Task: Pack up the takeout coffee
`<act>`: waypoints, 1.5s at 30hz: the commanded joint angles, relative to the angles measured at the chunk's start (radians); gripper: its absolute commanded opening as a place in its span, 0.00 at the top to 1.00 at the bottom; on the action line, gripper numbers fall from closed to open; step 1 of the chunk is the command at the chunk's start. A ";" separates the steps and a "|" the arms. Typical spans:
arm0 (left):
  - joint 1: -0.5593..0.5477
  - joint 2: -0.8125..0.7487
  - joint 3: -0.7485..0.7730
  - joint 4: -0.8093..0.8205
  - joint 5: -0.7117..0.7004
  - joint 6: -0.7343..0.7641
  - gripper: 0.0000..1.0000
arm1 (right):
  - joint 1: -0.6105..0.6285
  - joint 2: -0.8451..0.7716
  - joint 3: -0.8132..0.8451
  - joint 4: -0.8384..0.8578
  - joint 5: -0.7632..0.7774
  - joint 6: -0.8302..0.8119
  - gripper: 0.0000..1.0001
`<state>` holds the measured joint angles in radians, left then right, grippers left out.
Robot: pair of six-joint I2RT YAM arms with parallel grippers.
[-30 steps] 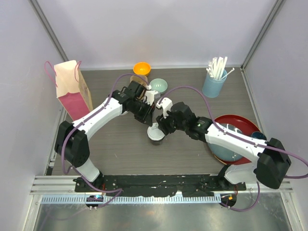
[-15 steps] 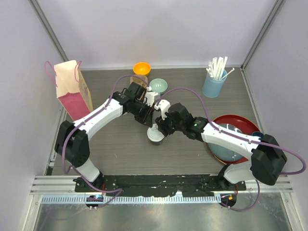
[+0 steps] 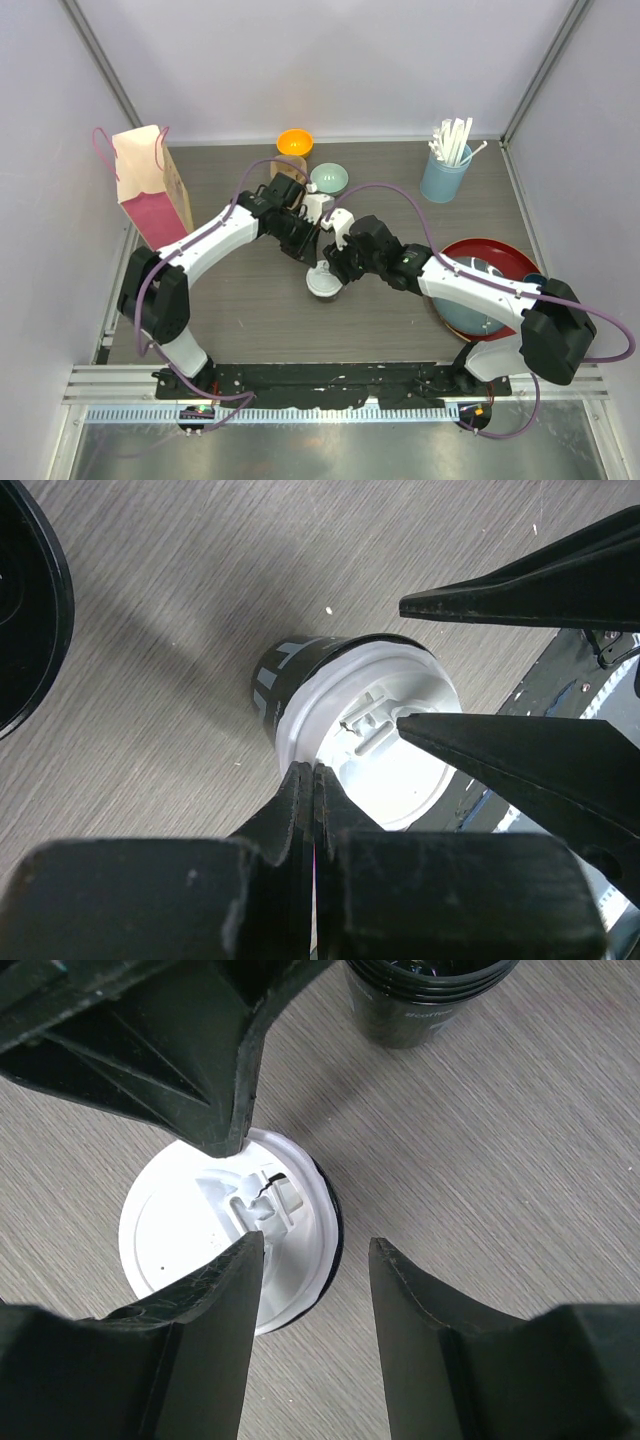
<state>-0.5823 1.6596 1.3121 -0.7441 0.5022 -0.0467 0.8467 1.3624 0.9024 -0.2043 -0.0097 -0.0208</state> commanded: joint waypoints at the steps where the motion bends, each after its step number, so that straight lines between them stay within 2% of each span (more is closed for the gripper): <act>1: 0.001 0.017 0.001 0.020 0.036 0.004 1.00 | 0.000 -0.003 0.009 0.019 -0.003 0.013 0.48; 42: -0.025 0.017 0.035 -0.012 0.090 0.008 1.00 | 0.000 -0.052 0.013 -0.046 -0.003 0.050 0.48; 45: -0.025 0.017 0.042 -0.014 0.093 0.011 0.96 | 0.000 -0.059 0.012 -0.043 -0.003 0.047 0.48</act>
<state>-0.6014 1.6783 1.3201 -0.7589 0.5545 -0.0444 0.8467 1.3476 0.8997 -0.2703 -0.0097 0.0158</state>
